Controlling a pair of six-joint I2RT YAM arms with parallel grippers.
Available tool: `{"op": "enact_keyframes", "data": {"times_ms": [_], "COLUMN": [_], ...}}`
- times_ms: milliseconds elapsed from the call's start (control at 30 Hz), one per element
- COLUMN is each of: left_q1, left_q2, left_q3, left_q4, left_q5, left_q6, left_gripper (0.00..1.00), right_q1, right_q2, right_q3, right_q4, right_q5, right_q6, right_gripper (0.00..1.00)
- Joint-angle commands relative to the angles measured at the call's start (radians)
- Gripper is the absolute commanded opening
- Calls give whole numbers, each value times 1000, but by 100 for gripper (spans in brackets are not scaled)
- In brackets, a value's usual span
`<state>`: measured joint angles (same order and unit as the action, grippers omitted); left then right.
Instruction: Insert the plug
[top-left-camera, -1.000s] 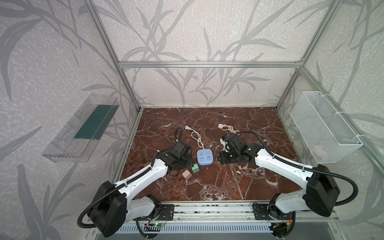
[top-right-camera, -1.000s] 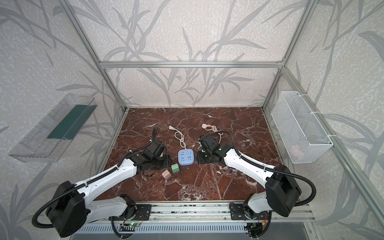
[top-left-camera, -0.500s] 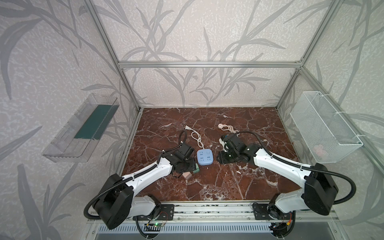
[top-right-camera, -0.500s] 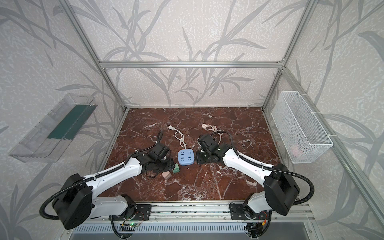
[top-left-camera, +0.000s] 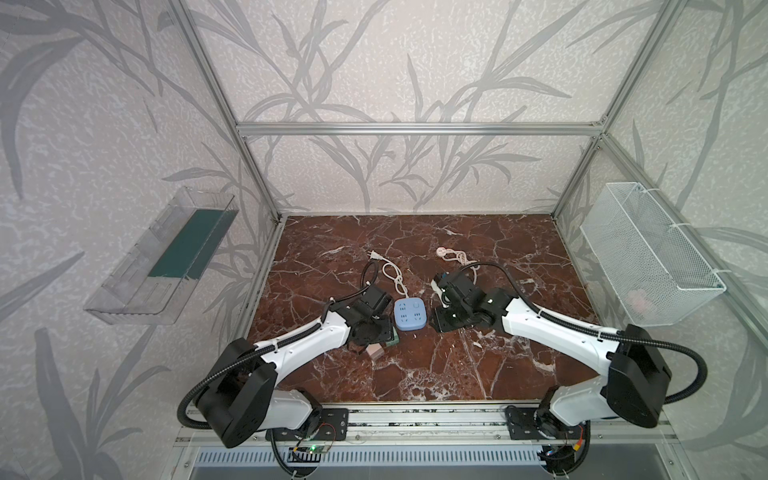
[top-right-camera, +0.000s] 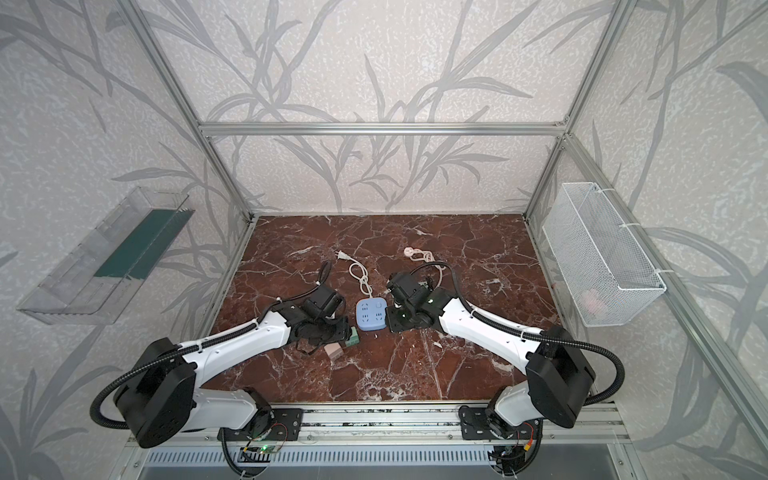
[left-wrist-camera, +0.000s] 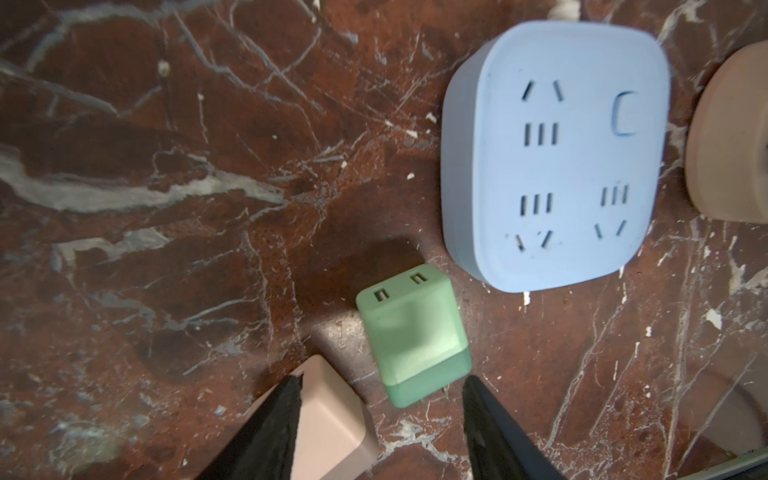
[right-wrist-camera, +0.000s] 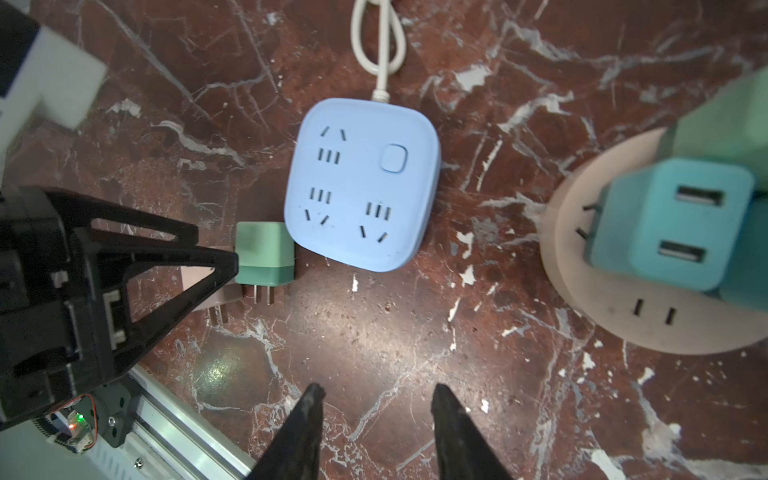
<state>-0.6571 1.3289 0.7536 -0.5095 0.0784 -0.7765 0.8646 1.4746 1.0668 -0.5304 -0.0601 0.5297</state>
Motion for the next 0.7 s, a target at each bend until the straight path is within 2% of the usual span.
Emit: {"op": "enact_keyframes", "data": {"times_ms": [0,133,167,233,300,533,667], "left_q1": [5,38,48,66,79,147,178], "left_q2": [-81,-172,-187,-228,-280,-451,-494], "left_q3": [36,26,26,17,-8,-108,-132], "left_q4": [-48,-84,-101,-133,-143,-135,-130], "left_q5": [-113,-181,-190,-218,-242,-254,-232], "left_q6": [-5,-11,-14,-31,-49,-117,-125], "left_gripper": [63,63,63,63,63,63,63], "right_q1": [63,116,121,136,152,212,219], "right_q2": [52,166,193,257,307,456,508], "right_q3": [79,185,209,260,303,415,446], "right_q4": [-60,-97,-105,-120,-135,-178,-187], "right_q5": [88,89,75,50,48,22,13], "right_q6": [-16,-8,-8,-14,-23,-34,-37], "right_gripper": [45,45,47,62,67,65,62]}}
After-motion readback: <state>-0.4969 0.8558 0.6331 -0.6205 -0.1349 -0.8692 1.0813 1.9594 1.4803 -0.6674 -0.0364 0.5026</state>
